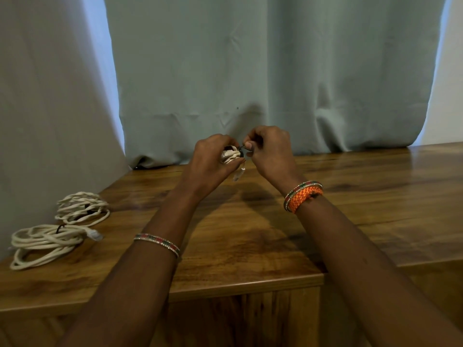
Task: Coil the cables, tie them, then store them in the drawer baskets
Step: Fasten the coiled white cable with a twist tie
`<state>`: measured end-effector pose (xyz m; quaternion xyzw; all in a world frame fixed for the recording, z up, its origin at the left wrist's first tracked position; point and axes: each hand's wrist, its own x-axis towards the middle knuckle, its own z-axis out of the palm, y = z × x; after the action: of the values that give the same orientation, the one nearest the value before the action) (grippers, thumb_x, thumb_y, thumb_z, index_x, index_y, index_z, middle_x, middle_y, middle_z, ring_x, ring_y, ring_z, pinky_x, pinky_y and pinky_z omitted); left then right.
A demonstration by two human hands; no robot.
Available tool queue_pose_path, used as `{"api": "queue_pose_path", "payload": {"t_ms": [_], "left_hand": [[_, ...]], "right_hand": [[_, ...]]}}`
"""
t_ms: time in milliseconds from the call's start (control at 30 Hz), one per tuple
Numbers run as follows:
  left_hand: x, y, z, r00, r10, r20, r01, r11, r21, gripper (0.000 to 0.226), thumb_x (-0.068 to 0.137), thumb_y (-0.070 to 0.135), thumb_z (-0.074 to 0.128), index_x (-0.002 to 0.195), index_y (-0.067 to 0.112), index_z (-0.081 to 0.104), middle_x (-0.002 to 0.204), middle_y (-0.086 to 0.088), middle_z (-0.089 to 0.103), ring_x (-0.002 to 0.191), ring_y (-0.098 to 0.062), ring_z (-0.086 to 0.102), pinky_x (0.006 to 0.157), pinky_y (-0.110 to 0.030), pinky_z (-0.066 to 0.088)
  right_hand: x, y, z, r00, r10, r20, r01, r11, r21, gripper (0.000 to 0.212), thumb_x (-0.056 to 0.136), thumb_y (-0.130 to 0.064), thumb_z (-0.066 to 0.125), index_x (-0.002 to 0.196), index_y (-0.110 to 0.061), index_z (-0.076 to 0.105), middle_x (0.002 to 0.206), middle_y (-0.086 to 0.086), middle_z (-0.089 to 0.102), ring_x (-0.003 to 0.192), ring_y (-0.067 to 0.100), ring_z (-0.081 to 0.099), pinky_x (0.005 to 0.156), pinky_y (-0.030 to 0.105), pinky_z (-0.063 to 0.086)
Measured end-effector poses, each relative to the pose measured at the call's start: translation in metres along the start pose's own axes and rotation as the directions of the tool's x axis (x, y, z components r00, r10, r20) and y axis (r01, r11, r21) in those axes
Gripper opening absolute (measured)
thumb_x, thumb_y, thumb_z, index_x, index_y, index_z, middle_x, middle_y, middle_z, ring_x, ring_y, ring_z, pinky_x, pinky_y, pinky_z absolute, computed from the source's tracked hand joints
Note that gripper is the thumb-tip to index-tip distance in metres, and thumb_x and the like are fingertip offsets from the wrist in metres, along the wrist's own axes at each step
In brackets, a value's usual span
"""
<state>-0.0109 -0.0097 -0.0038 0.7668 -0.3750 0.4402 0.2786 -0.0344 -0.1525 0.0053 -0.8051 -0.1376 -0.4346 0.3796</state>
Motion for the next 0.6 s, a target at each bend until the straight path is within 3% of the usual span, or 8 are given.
{"api": "queue_pose_path", "payload": {"t_ms": [233, 333, 467, 600], "left_hand": [[0.0014, -0.0028, -0.0018, 1.0, 0.018, 0.014, -0.018, 1.0, 0.017, 0.023, 0.073, 0.017, 0.074, 0.09, 0.006, 0.066, 0.085, -0.008, 0.066, 0.078, -0.019, 0.062, 0.071, -0.03, 0.046], [0.0016, -0.0044, -0.002, 0.999, 0.039, 0.032, -0.04, 0.999, 0.02, 0.022, 0.073, 0.015, 0.075, 0.09, 0.007, 0.065, 0.085, -0.007, 0.064, 0.077, -0.016, 0.059, 0.068, -0.022, 0.044], [0.0018, -0.0063, -0.0016, 0.995, 0.072, 0.07, -0.076, 0.995, 0.058, 0.022, 0.074, 0.016, 0.074, 0.092, 0.008, 0.065, 0.086, -0.005, 0.062, 0.077, -0.013, 0.057, 0.065, -0.013, 0.037], [0.0016, -0.0049, -0.0009, 0.988, 0.111, 0.106, -0.12, 0.989, 0.083, 0.022, 0.074, 0.016, 0.071, 0.092, 0.005, 0.064, 0.086, -0.009, 0.063, 0.076, -0.021, 0.059, 0.066, -0.021, 0.039]], "right_hand": [[-0.0001, -0.0036, -0.0029, 1.0, 0.024, 0.015, -0.024, 1.0, 0.004, 0.009, 0.086, 0.0, 0.06, 0.082, -0.001, 0.069, 0.079, 0.005, 0.068, 0.078, 0.016, 0.065, 0.076, 0.035, 0.057], [0.0001, -0.0042, -0.0043, 0.998, 0.05, 0.025, -0.05, 0.999, 0.002, 0.009, 0.086, -0.001, 0.061, 0.083, -0.002, 0.07, 0.077, 0.001, 0.067, 0.077, 0.014, 0.066, 0.072, 0.024, 0.054], [0.0008, -0.0035, -0.0051, 0.997, 0.073, 0.031, -0.074, 0.997, 0.021, 0.009, 0.085, 0.002, 0.061, 0.082, 0.0, 0.07, 0.072, -0.003, 0.064, 0.075, 0.011, 0.066, 0.069, 0.021, 0.054], [0.0006, -0.0029, -0.005, 0.996, 0.082, 0.019, -0.083, 0.997, 0.01, 0.011, 0.083, 0.004, 0.06, 0.078, 0.001, 0.069, 0.071, -0.001, 0.065, 0.073, 0.011, 0.066, 0.069, 0.022, 0.055]]}}
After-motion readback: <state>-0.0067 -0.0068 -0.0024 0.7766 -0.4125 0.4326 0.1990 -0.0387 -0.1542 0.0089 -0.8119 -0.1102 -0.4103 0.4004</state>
